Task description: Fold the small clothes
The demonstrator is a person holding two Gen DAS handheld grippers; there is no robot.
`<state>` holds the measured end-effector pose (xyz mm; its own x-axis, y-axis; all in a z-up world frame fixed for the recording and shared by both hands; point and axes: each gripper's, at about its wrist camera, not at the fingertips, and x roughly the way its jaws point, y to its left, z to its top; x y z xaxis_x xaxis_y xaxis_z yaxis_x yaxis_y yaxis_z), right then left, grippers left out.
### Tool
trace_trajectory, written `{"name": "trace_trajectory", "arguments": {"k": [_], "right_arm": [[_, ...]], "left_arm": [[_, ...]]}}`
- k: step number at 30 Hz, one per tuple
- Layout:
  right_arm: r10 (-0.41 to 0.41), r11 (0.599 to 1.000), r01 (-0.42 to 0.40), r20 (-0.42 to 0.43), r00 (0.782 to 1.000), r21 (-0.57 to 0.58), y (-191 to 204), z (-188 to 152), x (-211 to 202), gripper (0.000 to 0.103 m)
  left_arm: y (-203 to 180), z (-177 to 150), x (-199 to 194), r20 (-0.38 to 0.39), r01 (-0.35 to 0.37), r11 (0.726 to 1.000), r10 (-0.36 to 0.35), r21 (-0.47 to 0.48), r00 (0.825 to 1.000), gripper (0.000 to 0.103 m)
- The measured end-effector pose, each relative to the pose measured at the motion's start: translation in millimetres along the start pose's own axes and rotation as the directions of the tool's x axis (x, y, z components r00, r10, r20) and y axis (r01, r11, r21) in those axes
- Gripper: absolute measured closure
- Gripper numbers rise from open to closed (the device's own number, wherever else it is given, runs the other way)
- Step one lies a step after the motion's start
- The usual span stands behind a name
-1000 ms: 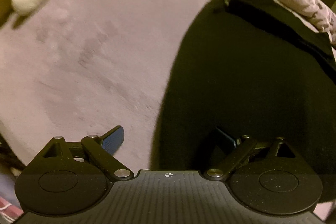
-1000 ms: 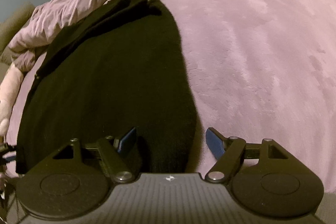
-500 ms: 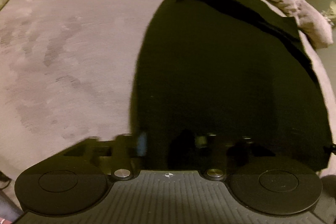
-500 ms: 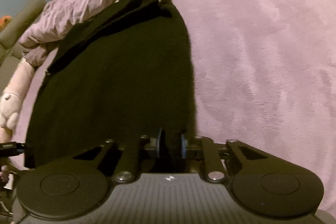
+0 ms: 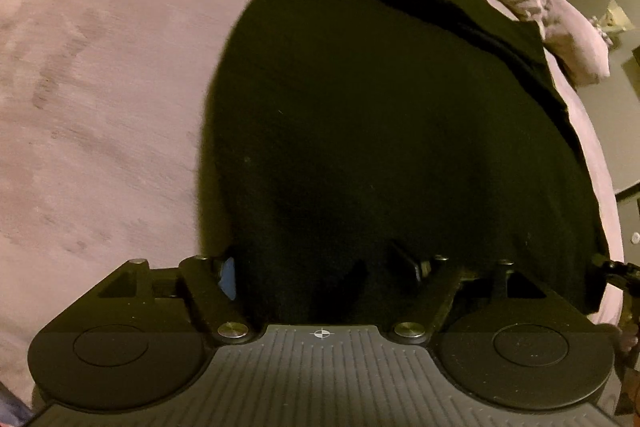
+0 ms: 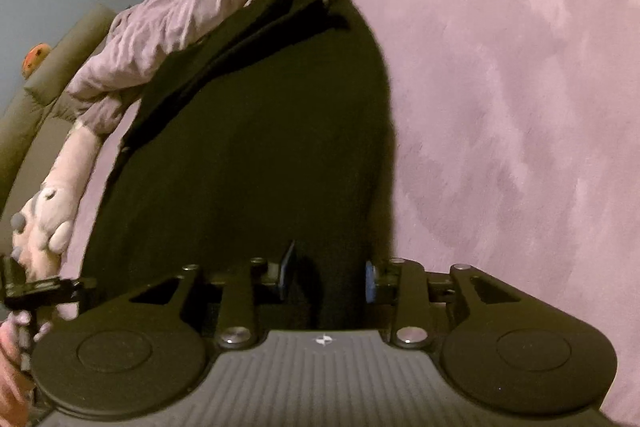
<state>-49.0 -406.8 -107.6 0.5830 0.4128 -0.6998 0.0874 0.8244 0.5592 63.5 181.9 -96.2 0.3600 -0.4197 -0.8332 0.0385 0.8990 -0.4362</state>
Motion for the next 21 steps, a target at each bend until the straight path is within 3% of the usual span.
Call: {"name": "trace_trajectory", "arguments": {"k": [1,3,5,6,9,14,21], "right_arm": [[0.022,1.0,-0.022,-0.017,1.0,0.0,0.5,-2.6,-2.2,0.069],[0.034,0.999,-0.035,-0.055,0.998,-0.011,2.5,-9.8,-3.8,0.073],[0.015,0.999,-0.018,-0.088,0.996,-0.038,6.6,-15.4,-2.4,0.085],[0.006,0.998,-0.011,-0.096,0.995,-0.054,9.2,-17.8,-1.8,0.085],[-0.01,0.997,0.004,-0.079,0.997,-0.072,15.6,-18.9,-2.3,0.089],[0.016,1.0,-0.017,-0.038,0.999,-0.023,19.9,-19.5,-1.8,0.092],[0.022,0.999,-0.022,0.023,1.0,0.033,20.8,-24.8,-14.6,0.093]], "left_arm": [[0.7,-0.9,1.2,-0.01,0.01,1.0,-0.01,-0.003,1.0,0.036],[0.1,-2.9,2.5,-0.02,-0.012,1.0,0.012,0.011,1.0,0.056],[0.8,-4.3,1.1,-0.016,-0.019,1.0,0.019,0.018,1.0,0.067],[2.4,-5.2,-0.1,-0.013,-0.014,1.0,0.015,0.008,1.0,0.075],[3.9,-7.4,-2.8,0.007,-0.006,1.0,0.006,-0.014,1.0,0.085],[3.0,-11.4,-14.1,0.057,0.015,0.999,-0.013,-0.034,0.998,0.091],[9.6,-18.3,-43.0,0.154,0.071,0.992,-0.054,-0.106,0.987,0.093]]}}
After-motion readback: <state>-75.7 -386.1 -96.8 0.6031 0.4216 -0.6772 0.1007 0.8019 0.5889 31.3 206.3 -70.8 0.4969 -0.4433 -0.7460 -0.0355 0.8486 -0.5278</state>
